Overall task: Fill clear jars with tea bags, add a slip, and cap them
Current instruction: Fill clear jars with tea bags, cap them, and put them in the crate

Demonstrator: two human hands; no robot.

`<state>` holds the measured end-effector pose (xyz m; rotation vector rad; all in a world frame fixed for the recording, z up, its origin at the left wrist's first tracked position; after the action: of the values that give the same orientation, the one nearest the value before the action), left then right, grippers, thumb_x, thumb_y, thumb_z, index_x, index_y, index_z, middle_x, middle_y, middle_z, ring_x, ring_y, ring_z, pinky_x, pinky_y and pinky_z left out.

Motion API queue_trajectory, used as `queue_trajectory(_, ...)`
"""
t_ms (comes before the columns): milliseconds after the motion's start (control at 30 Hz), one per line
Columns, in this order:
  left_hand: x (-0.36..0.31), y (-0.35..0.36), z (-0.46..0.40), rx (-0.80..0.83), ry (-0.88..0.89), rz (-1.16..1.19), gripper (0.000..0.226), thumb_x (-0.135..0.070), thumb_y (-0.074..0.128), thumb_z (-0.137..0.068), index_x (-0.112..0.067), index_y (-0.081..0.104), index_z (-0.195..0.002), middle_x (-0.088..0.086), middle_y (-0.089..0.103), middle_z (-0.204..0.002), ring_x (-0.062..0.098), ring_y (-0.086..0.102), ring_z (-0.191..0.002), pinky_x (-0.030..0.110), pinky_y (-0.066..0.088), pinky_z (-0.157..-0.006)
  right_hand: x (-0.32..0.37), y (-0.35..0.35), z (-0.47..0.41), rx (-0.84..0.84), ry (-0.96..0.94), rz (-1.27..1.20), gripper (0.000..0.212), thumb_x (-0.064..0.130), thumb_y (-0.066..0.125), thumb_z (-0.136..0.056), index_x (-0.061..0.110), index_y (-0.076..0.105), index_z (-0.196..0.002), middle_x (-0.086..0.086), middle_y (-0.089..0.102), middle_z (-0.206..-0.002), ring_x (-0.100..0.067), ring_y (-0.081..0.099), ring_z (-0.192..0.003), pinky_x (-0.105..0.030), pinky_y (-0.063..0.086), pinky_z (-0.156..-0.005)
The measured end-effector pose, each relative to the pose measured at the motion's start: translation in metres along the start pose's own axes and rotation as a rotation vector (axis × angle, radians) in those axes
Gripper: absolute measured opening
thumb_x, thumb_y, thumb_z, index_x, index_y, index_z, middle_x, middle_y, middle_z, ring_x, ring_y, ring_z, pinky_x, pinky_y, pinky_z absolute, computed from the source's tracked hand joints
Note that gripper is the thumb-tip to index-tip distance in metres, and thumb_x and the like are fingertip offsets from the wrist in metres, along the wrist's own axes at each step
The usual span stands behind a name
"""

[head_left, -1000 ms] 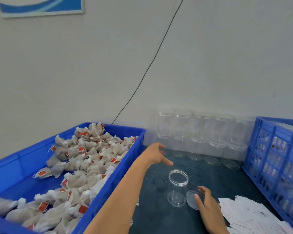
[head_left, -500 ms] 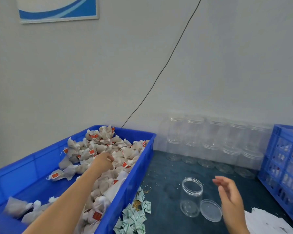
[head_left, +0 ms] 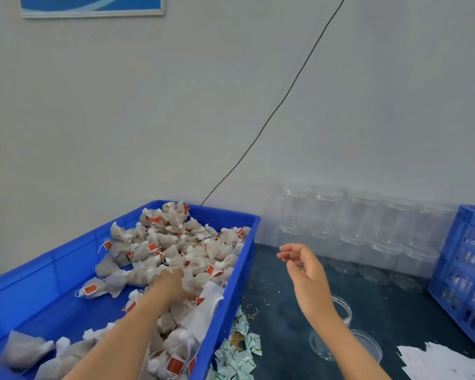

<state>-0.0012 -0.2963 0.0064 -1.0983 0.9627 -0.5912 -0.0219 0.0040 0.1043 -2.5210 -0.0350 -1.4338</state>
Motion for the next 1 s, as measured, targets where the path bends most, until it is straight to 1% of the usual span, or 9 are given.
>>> queue_trajectory(100, -0.007, 0.011, 0.003, 0.072, 0.016, -0.177, 0.080, -0.056, 0.060, -0.086, -0.023, 0.024, -0.149, 0.015, 0.023, -0.154, 0.038, 0.024, -0.140, 0.046, 0.031, -0.110, 0.006, 0.034, -0.004, 0.061, 0.001, 0.007, 0.035, -0.007, 0.044, -0.093, 0.024, 0.061, -0.092, 0.009, 0.066, -0.096, 0.002, 0.060, -0.092, -0.011, 0.045, -0.081)
queue_trajectory(233, -0.016, 0.009, 0.008, 0.097, 0.065, -0.145, 0.066, -0.039, 0.064, -0.086, -0.029, 0.031, -0.143, 0.014, 0.027, -0.148, 0.038, 0.030, -0.135, 0.044, 0.038, -0.106, 0.009, 0.090, -0.014, 0.253, 0.045, 0.064, 0.031, -0.003, 0.042, -0.094, 0.022, 0.059, -0.095, 0.006, 0.064, -0.093, -0.002, 0.061, -0.087, -0.009, 0.047, -0.073)
queue_trajectory(367, -0.017, 0.006, 0.009, 0.113, 0.132, -0.070, 0.039, -0.032, 0.066, -0.085, -0.031, 0.053, -0.121, 0.005, 0.044, -0.134, 0.023, 0.050, -0.117, 0.030, 0.043, -0.094, -0.004, 0.145, -0.019, 0.552, 0.101, 0.408, 0.025, 0.007, 0.042, -0.098, 0.020, 0.054, -0.115, 0.003, 0.060, -0.104, -0.010, 0.056, -0.090, -0.025, 0.049, -0.082)
queue_trajectory(467, -0.021, 0.002, 0.009, 0.102, 0.179, -0.032, 0.036, -0.025, 0.070, -0.084, -0.027, 0.058, -0.118, 0.000, 0.053, -0.131, 0.018, 0.052, -0.116, 0.027, 0.044, -0.093, -0.013, 0.167, -0.019, 0.696, 0.065, 0.731, 0.033, 0.007, 0.042, -0.095, 0.016, 0.049, -0.126, -0.004, 0.059, -0.116, -0.017, 0.052, -0.093, -0.029, 0.041, -0.075)
queue_trajectory(533, -0.019, -0.003, 0.009, 0.097, 0.188, 0.018, 0.040, -0.025, 0.075, -0.081, -0.027, 0.060, -0.118, -0.002, 0.050, -0.136, 0.018, 0.050, -0.121, 0.027, 0.043, -0.096, -0.015, 0.172, -0.020, 0.707, 0.012, 0.887, 0.034, 0.011, 0.043, -0.094, 0.015, 0.049, -0.127, -0.006, 0.060, -0.115, -0.021, 0.055, -0.095, -0.029, 0.036, -0.071)
queue_trajectory(633, -0.014, -0.019, 0.011, 0.088, 0.179, 0.185, 0.041, -0.034, 0.081, -0.075, -0.029, 0.062, -0.112, -0.003, 0.045, -0.140, 0.017, 0.047, -0.122, 0.024, 0.040, -0.088, -0.016, 0.174, -0.021, 0.679, -0.035, 0.941, 0.033, 0.015, 0.041, -0.095, 0.013, 0.047, -0.127, -0.007, 0.061, -0.113, -0.026, 0.058, -0.099, -0.032, 0.037, -0.071)
queue_trajectory(833, -0.016, -0.057, 0.015, -0.108, 0.096, 0.627, 0.019, -0.028, 0.069, -0.087, -0.024, 0.061, -0.104, 0.005, 0.055, -0.127, 0.014, 0.054, -0.091, 0.024, 0.046, -0.068, -0.020, 0.174, -0.028, 0.672, -0.006, 0.953, 0.045, 0.012, 0.045, -0.093, 0.016, 0.037, -0.138, -0.009, 0.059, -0.122, -0.026, 0.058, -0.097, -0.033, 0.042, -0.075)
queue_trajectory(933, -0.013, -0.063, 0.016, -0.089, -0.056, 0.738, 0.027, -0.023, 0.056, -0.097, -0.012, 0.060, -0.121, 0.014, 0.056, -0.128, 0.027, 0.057, -0.105, 0.035, 0.051, -0.085, -0.023, 0.179, -0.034, 0.694, -0.003, 0.998, 0.047, 0.011, 0.046, -0.092, 0.014, 0.037, -0.138, -0.011, 0.059, -0.123, -0.029, 0.059, -0.103, -0.034, 0.043, -0.078)
queue_trajectory(1000, -0.009, -0.059, 0.022, 0.005, -0.242, 0.960, 0.036, -0.019, 0.053, -0.099, 0.000, 0.052, -0.128, 0.020, 0.056, -0.123, 0.034, 0.056, -0.110, 0.040, 0.048, -0.097, -0.023, 0.181, -0.038, 0.674, -0.015, 0.931, 0.043, 0.009, 0.044, -0.093, 0.014, 0.038, -0.135, -0.010, 0.059, -0.120, -0.024, 0.057, -0.095, -0.029, 0.039, -0.069)
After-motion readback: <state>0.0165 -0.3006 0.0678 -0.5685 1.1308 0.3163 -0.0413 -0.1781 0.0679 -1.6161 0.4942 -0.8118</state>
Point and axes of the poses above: each hand's wrist, its own z-axis away from the middle knuckle, its own y-axis out of the palm, x = y × z, the point moved 6 cm from there along -z, towards the middle knuckle
